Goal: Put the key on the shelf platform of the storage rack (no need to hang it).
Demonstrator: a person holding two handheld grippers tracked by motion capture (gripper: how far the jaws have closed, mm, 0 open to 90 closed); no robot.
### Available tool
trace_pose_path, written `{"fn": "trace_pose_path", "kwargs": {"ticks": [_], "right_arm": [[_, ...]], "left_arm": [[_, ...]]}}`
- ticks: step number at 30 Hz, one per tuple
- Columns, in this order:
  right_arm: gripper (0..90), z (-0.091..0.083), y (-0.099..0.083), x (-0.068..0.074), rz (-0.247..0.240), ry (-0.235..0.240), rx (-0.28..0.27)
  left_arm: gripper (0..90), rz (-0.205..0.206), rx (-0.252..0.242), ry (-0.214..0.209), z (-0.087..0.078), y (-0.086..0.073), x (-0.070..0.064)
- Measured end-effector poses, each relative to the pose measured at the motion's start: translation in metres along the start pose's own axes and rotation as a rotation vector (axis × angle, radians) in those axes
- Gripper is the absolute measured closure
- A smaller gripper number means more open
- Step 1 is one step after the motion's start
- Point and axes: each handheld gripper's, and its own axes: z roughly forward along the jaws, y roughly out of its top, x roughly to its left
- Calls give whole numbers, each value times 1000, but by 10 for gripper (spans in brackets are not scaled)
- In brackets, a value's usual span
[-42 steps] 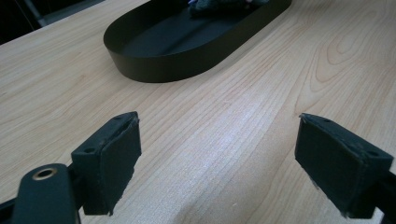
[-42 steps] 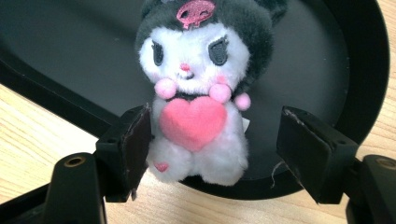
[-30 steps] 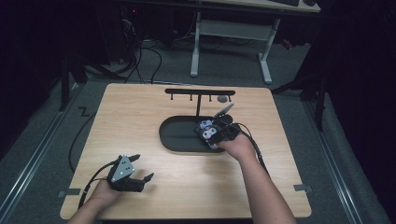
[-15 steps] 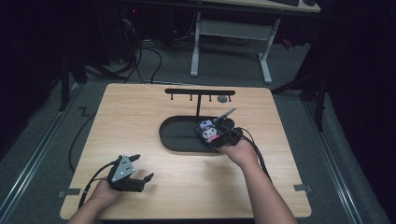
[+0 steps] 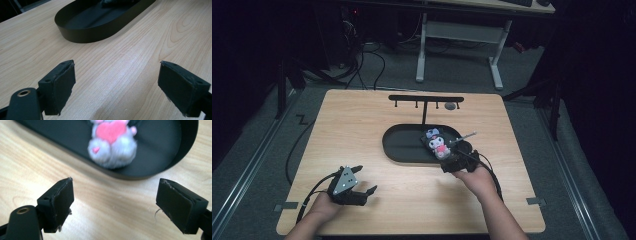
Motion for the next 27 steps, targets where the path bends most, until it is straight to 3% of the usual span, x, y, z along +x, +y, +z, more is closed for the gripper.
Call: {"fn": "trace_pose_path", "kwargs": {"ticks": [4,16,27], "right_arm": [[148,-4,-17,3,-6,9,-39],[147,-14,-66,20,-43,-23,-172],[145,-17,-115,26,1,-28,-294]], "left_arm": [[154,-2,2,-1,0,0,0],[154,1,2,2,0,0,0],[154,1,6,3,1,0,-1]]}}
